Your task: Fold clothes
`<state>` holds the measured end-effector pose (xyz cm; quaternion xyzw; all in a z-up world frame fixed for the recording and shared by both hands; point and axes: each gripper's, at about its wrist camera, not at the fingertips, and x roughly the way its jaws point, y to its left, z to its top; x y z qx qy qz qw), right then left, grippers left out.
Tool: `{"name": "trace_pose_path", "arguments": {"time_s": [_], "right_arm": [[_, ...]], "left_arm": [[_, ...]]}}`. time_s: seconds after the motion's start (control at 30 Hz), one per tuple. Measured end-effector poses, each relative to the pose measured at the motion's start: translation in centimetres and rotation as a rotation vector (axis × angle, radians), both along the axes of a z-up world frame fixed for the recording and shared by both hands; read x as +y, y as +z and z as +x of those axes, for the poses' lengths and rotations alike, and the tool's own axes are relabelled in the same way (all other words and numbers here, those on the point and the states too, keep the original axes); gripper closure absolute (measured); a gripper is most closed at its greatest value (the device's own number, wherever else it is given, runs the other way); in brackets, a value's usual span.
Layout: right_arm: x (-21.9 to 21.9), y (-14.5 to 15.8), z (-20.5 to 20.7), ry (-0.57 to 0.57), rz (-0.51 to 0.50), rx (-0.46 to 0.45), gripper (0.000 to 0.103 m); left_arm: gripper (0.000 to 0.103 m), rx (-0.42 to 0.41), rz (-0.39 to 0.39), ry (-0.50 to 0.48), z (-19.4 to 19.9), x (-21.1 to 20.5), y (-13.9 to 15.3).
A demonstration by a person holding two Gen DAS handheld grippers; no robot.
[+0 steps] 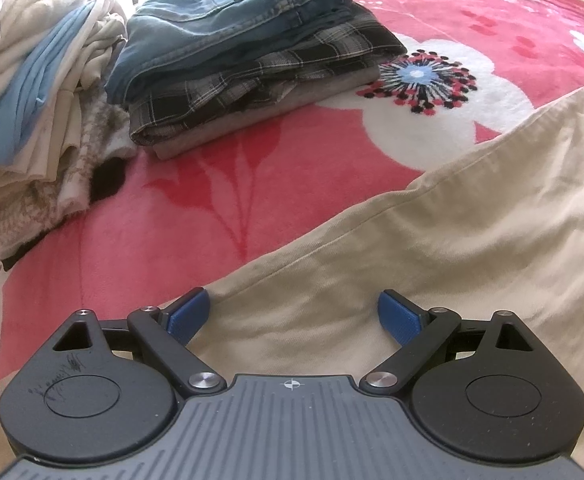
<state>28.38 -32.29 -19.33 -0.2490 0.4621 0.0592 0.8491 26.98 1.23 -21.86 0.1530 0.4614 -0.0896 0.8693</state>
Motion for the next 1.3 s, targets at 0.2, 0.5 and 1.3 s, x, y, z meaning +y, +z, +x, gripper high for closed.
{"name": "trace_pose_path", "arguments": {"time_s": [0.2, 0.5, 1.3], "right_arm": [[-2.9, 4.2, 2.0, -0.306, -0.021, -0.112, 0.087], [20.1, 4.5, -4.8, 0.471, 0.447, 0.063, 0.088], [3.9, 2.5, -10.3, -0.042, 0.508, 0.16, 0.101]], "left_arm": [[0.017, -0.054, -0.041, 0.04, -0.7, 1.8, 2.4], [0.017, -0.048, -0.033, 0.129, -7.5, 8.4, 4.9], [0.016, 0.055, -0.03, 0.204, -13.2, 15.8, 3.5]]}}
